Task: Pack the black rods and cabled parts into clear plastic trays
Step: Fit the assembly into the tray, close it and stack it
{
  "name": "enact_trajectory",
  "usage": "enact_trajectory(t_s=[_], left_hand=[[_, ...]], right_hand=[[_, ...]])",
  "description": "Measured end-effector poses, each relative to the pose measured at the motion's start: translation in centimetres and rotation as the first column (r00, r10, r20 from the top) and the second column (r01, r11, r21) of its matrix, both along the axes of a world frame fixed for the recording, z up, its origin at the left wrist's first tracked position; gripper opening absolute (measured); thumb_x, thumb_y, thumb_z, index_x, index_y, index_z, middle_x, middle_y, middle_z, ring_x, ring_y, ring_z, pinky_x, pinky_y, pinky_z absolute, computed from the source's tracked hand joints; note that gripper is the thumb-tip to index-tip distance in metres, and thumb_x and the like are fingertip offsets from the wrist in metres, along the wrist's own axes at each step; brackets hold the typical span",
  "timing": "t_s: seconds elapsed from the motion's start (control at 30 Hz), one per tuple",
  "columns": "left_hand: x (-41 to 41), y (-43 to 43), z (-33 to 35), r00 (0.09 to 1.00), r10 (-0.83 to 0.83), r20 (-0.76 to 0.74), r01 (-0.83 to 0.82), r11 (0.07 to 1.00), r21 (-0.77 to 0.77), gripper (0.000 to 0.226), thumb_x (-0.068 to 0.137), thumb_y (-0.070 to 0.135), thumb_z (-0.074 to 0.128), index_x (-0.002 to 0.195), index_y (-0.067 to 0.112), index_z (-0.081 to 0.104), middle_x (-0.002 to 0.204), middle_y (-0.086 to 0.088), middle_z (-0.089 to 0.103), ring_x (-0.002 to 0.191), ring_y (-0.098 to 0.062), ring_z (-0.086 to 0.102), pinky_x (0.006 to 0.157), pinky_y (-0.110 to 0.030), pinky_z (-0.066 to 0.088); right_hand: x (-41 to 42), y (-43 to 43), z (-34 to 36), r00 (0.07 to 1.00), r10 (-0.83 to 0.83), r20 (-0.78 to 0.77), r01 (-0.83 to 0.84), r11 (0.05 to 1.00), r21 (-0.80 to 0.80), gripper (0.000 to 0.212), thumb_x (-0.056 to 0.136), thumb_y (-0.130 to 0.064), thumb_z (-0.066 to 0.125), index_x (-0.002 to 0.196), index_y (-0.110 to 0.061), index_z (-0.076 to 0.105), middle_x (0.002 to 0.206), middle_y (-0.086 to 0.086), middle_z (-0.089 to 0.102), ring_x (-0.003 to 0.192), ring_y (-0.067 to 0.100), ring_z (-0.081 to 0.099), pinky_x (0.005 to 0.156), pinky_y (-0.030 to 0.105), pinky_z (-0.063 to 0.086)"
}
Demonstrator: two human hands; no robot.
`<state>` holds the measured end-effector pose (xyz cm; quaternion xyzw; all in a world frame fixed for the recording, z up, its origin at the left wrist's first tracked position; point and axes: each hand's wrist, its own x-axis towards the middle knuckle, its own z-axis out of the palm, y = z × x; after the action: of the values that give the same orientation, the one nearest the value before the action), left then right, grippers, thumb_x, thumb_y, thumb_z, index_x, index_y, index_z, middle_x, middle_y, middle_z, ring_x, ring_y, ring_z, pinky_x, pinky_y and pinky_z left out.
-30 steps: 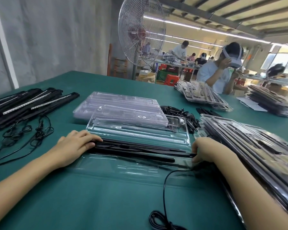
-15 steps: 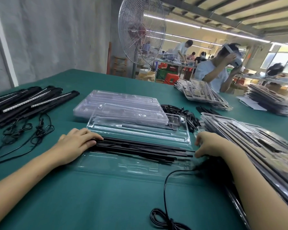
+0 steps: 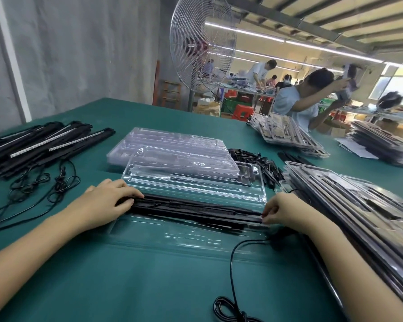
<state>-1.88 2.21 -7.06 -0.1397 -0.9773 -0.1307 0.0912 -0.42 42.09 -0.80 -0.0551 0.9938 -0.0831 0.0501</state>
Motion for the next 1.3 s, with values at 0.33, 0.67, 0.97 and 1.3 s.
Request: enact_trajectory(t_s=[0.33,0.67,0.97,1.3], left_hand=[[-0.3,4.5,2.0,0.986,-0.167,0.011,0.166,0.981,0.1,0.012,0.089,0.048,0.055,0.093,0.041,0.064,0.09,0.026,0.055,0.087,0.007,0.051,0.081,-0.028,0.049],[-1.9,5.0,1.6,0.974,-0.155,0.165,0.126,0.977,0.171,0.021,0.073,0.051,0.072,0.075,0.038,0.056,0.089,0.016,0.052,0.076,0.007,0.049,0.065,-0.015,0.037],[-1.4,4.7,0.5,0.986,-0.123,0.116,0.111,0.989,0.099,0.031,0.079,0.059,0.061,0.106,0.051,0.048,0.093,0.023,0.045,0.09,-0.001,0.041,0.084,-0.03,0.041],[-1.5,3.0,-0.4,0.997,-0.078,-0.029,0.082,0.982,0.17,0.038,0.064,0.077,0.04,0.092,0.056,0.053,0.089,0.026,0.048,0.094,-0.004,0.041,0.088,-0.034,0.038]], right_hand=[[-0.3,-0.5,-1.0,0.998,-0.07,-0.006,0.07,0.996,-0.055,0.021,0.072,-0.011,0.077,0.066,-0.019,0.059,0.064,-0.008,0.055,0.058,0.004,0.05,0.049,0.013,0.037],[1.4,-3.9,0.5,0.997,0.05,-0.053,-0.051,0.998,-0.02,0.017,0.079,-0.034,0.068,0.089,-0.032,0.055,0.103,-0.005,0.05,0.102,0.013,0.047,0.094,0.036,0.041],[2.6,-5.7,-0.2,0.984,0.176,-0.02,-0.177,0.981,-0.081,0.014,0.087,-0.016,0.063,0.076,-0.022,0.056,0.071,-0.014,0.052,0.068,0.003,0.05,0.058,0.013,0.038],[4.5,0.7,1.3,0.992,-0.128,-0.017,0.128,0.959,0.254,0.037,0.084,-0.001,0.051,0.111,-0.024,0.06,0.114,0.003,0.058,0.108,0.023,0.056,0.09,0.033,0.048]])
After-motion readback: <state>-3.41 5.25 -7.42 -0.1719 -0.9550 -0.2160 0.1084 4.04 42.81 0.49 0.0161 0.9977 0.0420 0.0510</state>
